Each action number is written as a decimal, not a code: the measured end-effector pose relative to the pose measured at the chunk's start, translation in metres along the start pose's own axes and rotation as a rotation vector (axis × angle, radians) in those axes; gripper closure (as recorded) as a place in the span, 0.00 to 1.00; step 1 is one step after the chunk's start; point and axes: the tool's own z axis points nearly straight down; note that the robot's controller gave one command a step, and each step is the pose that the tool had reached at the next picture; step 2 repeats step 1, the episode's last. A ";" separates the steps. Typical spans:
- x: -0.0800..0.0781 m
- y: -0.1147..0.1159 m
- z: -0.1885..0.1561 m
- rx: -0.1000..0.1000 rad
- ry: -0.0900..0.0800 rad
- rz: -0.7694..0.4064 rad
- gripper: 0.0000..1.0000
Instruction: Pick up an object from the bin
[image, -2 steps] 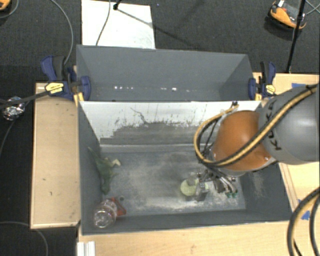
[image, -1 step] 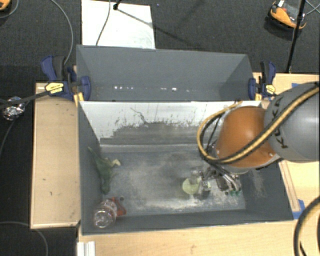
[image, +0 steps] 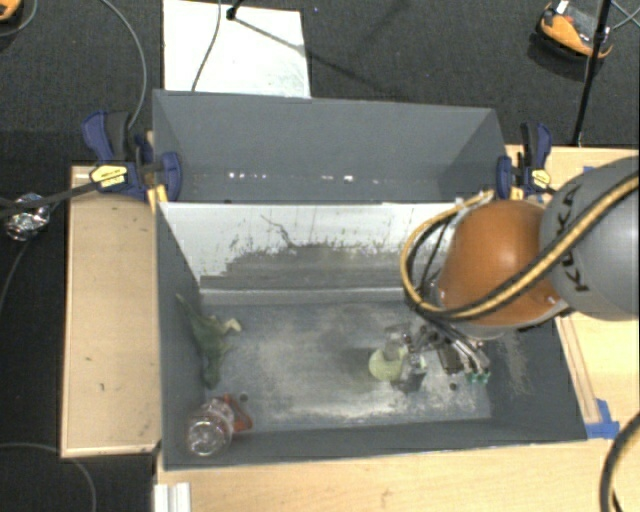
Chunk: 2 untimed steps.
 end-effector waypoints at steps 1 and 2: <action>-0.001 0.000 -0.014 0.001 -0.005 0.000 1.00; -0.001 0.000 -0.014 0.001 -0.005 0.000 1.00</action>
Offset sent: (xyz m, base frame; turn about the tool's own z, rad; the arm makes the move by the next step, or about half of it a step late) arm 0.0000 -0.0001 0.0433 0.0000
